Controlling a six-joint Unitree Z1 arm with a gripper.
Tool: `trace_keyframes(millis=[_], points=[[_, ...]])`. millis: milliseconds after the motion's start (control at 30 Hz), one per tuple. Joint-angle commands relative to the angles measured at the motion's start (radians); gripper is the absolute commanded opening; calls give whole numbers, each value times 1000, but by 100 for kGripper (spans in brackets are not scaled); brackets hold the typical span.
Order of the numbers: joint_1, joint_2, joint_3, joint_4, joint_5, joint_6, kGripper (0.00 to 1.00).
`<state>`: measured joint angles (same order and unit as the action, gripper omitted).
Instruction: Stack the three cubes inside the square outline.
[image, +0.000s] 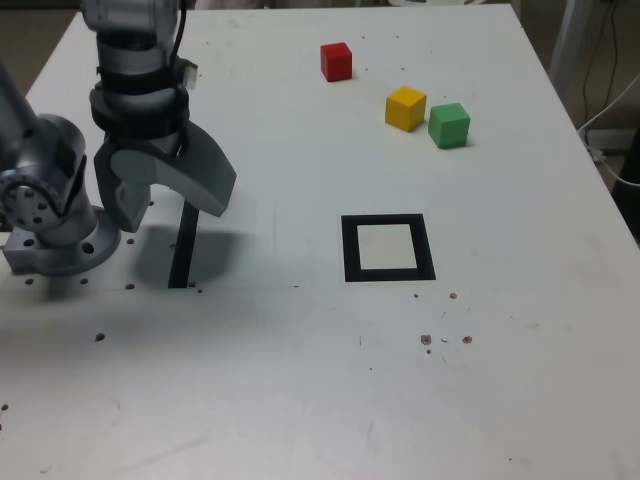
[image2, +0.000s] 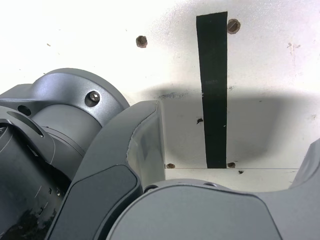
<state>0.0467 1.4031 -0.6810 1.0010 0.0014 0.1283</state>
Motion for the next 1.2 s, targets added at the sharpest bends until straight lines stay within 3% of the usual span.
trace_keyframes(millis=[0,400,667,900,1167], points=[[-2,4,0,-1,0,1,100],[-2,13,-10,9,0,1,100],[9,62,-118,86,22,1,100],[76,134,-281,167,71,9,100],[211,234,-445,217,90,78,100]])
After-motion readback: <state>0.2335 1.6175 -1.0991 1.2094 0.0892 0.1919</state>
